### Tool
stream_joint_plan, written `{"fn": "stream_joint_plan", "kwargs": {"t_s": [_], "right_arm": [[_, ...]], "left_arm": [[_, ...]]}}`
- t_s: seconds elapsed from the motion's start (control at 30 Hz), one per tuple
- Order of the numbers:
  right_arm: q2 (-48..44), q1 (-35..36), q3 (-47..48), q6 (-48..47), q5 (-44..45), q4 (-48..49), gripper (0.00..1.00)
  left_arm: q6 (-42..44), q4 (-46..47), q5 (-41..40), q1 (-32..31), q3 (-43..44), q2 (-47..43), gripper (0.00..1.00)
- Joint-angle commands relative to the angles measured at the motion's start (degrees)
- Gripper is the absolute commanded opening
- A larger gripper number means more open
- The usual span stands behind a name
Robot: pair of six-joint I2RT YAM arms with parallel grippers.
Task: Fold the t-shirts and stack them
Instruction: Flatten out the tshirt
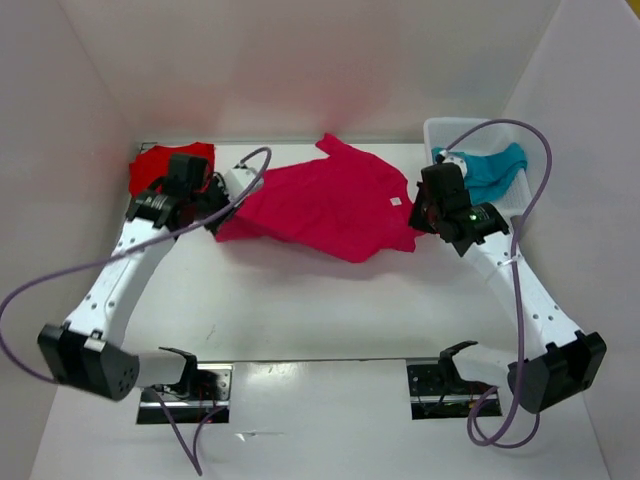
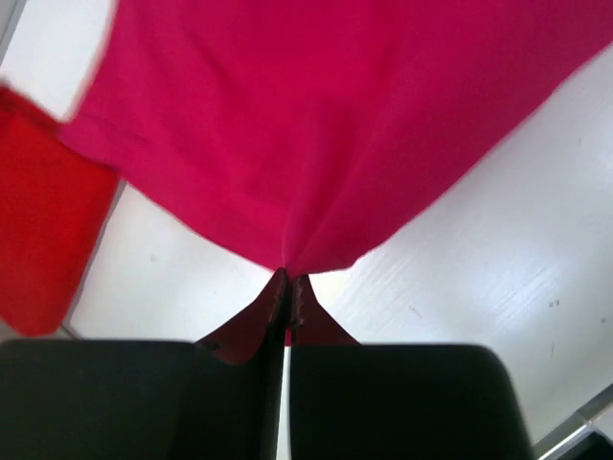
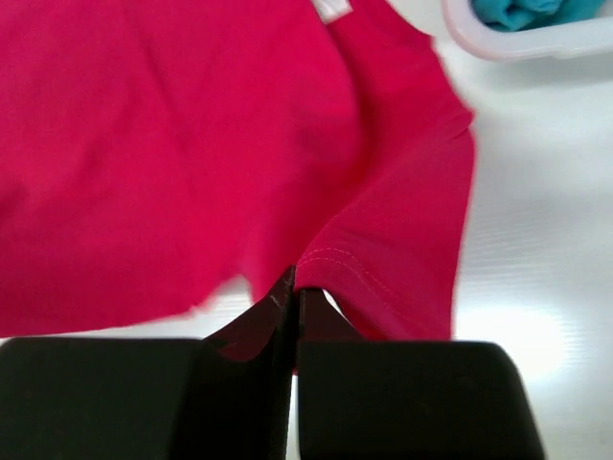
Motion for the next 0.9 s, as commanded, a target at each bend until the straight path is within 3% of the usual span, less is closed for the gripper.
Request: {"fn": "stream_joint_plan", "kwargs": {"t_s": [0.0,0.1,0.3,0.57,0.7,0.87], "right_arm": [[-2.3,2.7,-2.4,4.2,-2.4,-2.0,0.0],[-3.7,4.1,-6.3,7.3,-5.9,-3.9,0.0],[-3.9,10.4,-7.4,12.5,-8.5,-10.0,0.0],[-7.0,12.7,-5.7,16.0,-6.0,-20.5,0.0],[-9.0,12.7,-3.6,16.0,-7.2,-29.5,0.0],[-12.1,12.7,-6.3,17.3,-12.1,-29.5,0.0]], "left_arm": [[0.4,9.5,-2.0,2.8,-10.4,-8.5,0.0],[3.1,6.8,-6.1,2.8,-19.4,-14.3,0.0],[8.4,-2.6,-7.9,2.8,-27.8,-21.0,0.0],[14.8,-15.8,-4.1,4.5,-28.6,-26.0,0.0],[17.0,-18.9,-4.1,5.3,-28.0,-27.4,0.0],[18.8,-18.9,-4.1,5.3,-27.9,-25.8,0.0]]}}
